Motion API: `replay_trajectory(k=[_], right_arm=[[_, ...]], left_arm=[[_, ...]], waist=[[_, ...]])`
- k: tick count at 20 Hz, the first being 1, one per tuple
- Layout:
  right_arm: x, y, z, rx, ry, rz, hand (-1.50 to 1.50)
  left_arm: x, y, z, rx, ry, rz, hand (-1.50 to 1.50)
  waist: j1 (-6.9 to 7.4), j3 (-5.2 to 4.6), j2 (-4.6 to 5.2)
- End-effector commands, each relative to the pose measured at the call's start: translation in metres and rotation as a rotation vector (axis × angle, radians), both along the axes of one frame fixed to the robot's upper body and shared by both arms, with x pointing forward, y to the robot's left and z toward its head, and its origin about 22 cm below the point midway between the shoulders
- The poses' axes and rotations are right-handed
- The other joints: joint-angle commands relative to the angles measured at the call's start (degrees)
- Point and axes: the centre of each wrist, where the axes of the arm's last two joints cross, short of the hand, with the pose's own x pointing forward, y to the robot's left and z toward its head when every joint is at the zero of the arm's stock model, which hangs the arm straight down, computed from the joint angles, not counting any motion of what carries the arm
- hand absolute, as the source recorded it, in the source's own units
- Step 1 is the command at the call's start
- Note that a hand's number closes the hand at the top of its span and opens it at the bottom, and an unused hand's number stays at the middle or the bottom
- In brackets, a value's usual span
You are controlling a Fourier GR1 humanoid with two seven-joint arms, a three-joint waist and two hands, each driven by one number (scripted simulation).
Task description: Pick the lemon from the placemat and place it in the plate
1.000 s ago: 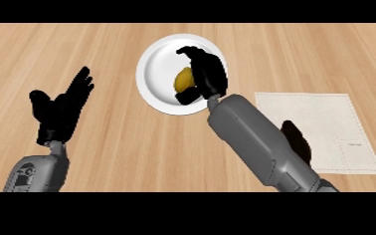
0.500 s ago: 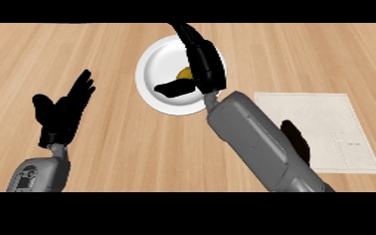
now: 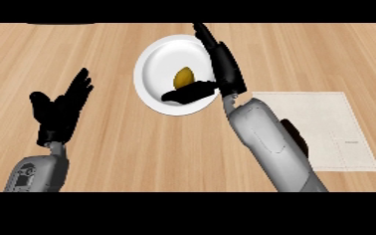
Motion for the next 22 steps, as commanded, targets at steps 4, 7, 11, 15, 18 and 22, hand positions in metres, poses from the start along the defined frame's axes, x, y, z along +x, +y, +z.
replay_trajectory(k=[4,7,11,15,18,22], right_arm=[[0.004,-0.048,-0.011,0.029,-0.022,0.028,-1.50],[0.008,-0.058,-0.014,0.034,-0.043,0.013,-1.50],[0.006,-0.086,-0.014,0.005,-0.024,0.007,-1.50],[0.007,-0.089,-0.020,-0.014,-0.038,-0.041,-1.50],[0.000,-0.115,-0.046,-0.023,-0.002,-0.034,-1.50],[0.022,-0.128,-0.023,-0.069,0.001,-0.069,-1.50]], left_arm=[[-0.018,-0.008,-0.010,-0.012,-0.003,-0.005,0.00],[0.002,-0.015,-0.018,0.001,-0.009,0.013,0.00],[0.004,-0.002,0.015,0.005,-0.027,0.018,0.00],[-0.005,0.003,-0.001,-0.017,0.006,-0.003,0.00],[-0.007,0.007,-0.004,0.016,-0.001,0.009,0.00],[0.004,0.002,-0.004,0.001,0.007,-0.001,0.00]], waist=[[0.18,-0.01,-0.04],[-0.01,-0.03,0.05],[-0.02,-0.02,-0.03],[0.13,-0.02,0.00],[0.09,-0.02,0.01],[0.09,-0.03,0.04]])
